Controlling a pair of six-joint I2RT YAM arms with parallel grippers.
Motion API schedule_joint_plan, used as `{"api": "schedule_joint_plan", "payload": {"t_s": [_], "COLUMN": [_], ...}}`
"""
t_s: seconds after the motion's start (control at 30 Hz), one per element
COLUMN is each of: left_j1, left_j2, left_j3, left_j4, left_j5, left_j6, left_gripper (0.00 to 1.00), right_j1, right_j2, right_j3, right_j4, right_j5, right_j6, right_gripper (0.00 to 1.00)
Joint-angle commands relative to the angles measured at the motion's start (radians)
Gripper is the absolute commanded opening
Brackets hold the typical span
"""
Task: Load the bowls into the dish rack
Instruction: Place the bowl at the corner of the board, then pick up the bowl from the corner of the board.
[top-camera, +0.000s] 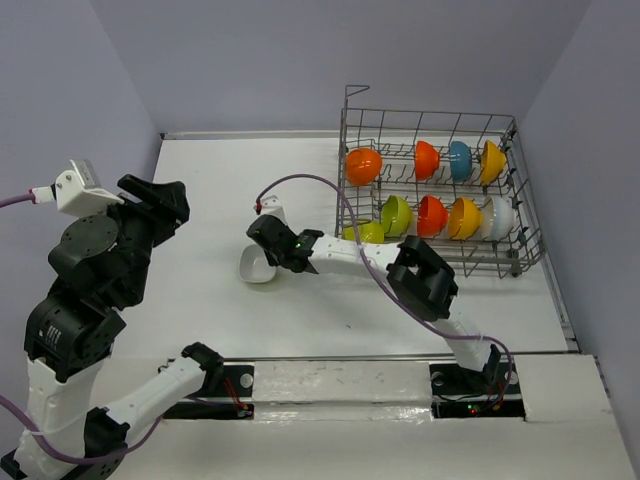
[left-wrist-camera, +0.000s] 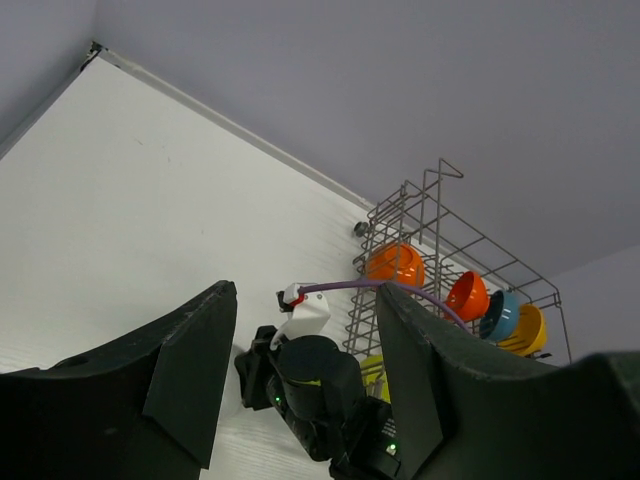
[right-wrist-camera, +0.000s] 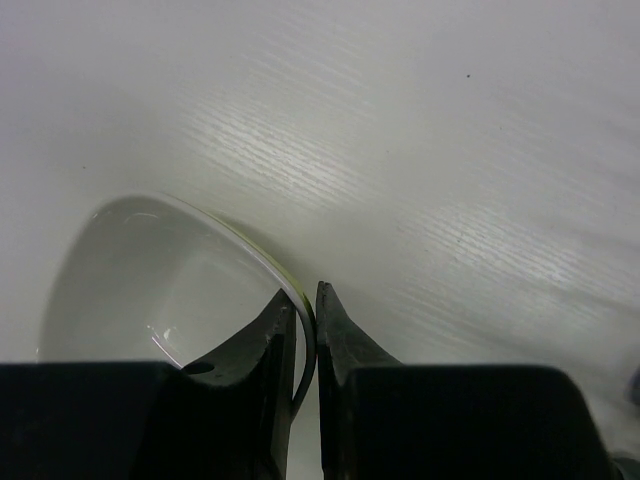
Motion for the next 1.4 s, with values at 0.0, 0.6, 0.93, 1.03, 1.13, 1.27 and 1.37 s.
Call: {"api": "schedule_joint_plan", "payload": {"t_s": [0.0, 0.6, 0.93, 1.03, 1.13, 1.27, 1.37], "left_j1": [0.004, 0.004, 0.004, 0.004, 0.004, 0.004, 0.004], "left_j2": [-0.011, -0.025, -0.024, -0.025, -0.021, -0.016, -0.017], "left_j3": [-0.022, -0.022, -0.034, -0.031, -0.02, -0.005, -0.003], "left_j4": [0.059, 0.077, 0.097, 0.103, 0.1, 0.091, 0.088], "left_j5": [0.01, 0.024, 0.013, 0.015, 0.015, 0.018, 0.016], "left_j6": [0.015, 0.031, 0.04, 0.043, 0.045, 0.051, 0.052], "left_gripper": [0.67, 0.67, 0.67, 0.67, 0.67, 0.67, 0.67], "right_j1": [-0.003, -0.003, 0.067, 0.112, 0.142, 0.165, 0.174], "right_j2": [-0.069, -0.169, -0.227, -0.183, -0.1, -0.003, 0.046], "right_j3": [-0.04, -0.015, 0.032, 0.112, 0.213, 0.299, 0.344], "right_j4": [-0.01, -0.079, -0.087, -0.114, -0.153, -0.183, -0.212], "right_j5": [0.042, 0.108, 0.033, 0.036, 0.042, 0.036, 0.042], "right_j6": [0.016, -0.013, -0.094, -0.109, -0.129, -0.136, -0.13], "right_gripper": [0.13, 0.46, 0.46, 0.45, 0.45, 0.45, 0.45]}}
